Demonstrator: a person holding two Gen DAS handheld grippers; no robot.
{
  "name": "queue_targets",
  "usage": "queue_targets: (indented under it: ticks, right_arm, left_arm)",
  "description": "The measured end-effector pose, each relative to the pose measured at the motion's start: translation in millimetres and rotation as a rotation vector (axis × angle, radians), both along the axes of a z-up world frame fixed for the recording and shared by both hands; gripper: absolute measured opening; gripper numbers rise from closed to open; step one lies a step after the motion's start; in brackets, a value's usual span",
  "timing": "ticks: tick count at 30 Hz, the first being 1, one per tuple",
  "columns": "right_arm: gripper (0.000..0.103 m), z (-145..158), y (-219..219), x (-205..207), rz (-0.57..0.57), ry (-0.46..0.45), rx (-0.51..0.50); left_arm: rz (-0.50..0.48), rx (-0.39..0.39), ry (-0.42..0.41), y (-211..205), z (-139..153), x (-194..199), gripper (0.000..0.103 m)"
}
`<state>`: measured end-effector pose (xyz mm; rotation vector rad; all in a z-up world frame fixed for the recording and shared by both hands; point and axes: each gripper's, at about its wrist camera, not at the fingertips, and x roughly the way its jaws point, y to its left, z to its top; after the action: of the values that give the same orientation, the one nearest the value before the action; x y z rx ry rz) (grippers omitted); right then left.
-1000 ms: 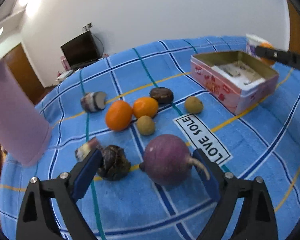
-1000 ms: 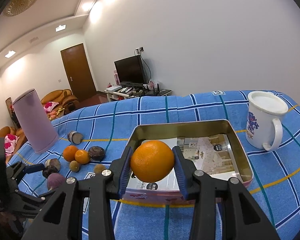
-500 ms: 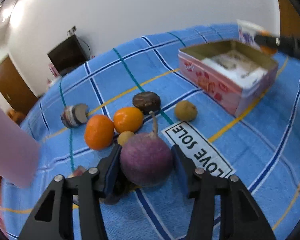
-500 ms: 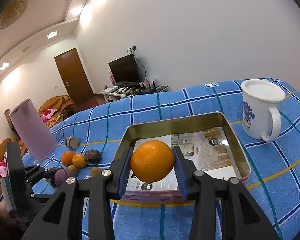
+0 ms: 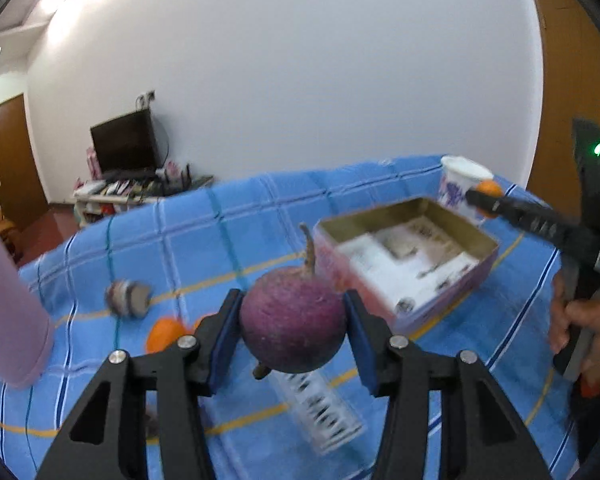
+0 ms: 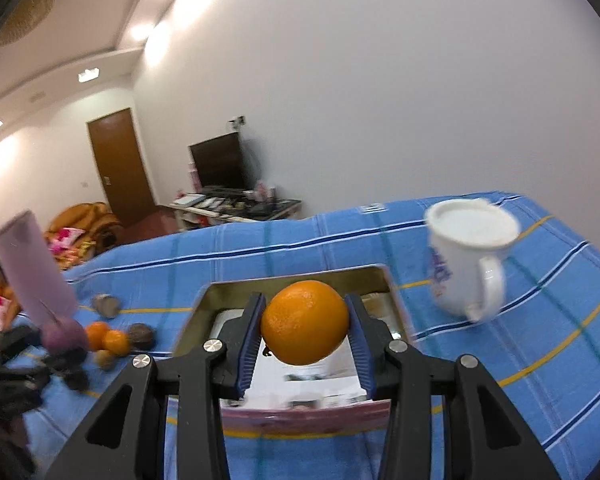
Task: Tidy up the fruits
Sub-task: 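Carry orange and radish into the tin box and open both grippers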
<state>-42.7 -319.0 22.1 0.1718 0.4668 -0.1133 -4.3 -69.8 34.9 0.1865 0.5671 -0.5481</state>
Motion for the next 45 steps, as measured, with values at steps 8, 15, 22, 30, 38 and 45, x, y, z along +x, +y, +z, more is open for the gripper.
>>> queue_targets:
  ticks: [8,15,22,30,38,45]
  right_arm:
    - [0.043,-15.4,-24.2,16.8,-0.041,0.092,-0.028]
    - [0.043,-25.7,-28.4,28.8,-0.031,0.152,-0.075]
    - [0.043,-41.4,-25.0,42.2,0.002,0.233,-0.076]
    - [0.043,-47.0,-18.6,45.1,0.026,0.258,-0.081]
    - [0.045,-48.6,-19.1,49.0,0.038,0.276,-0.063]
    - [0.048,-45.2,-29.2,45.5,0.043,0.235,0.015]
  left_arm:
    - [-0.048,-0.02,0.04,-86.0,-4.7,15.3,0.052]
    - [-0.03,-0.003,0.137,-128.2,-33.7,31.1,0.052]
    - [0.004,0.035,0.159,-137.8,-50.9,38.9,0.052]
    - [0.022,0.061,0.128,-136.1,-51.9,36.2,0.052]
    - [0.061,0.055,0.095,-127.0,-46.8,35.5,0.058]
    - [0.099,0.025,0.022,-117.7,-33.6,26.7,0.083]
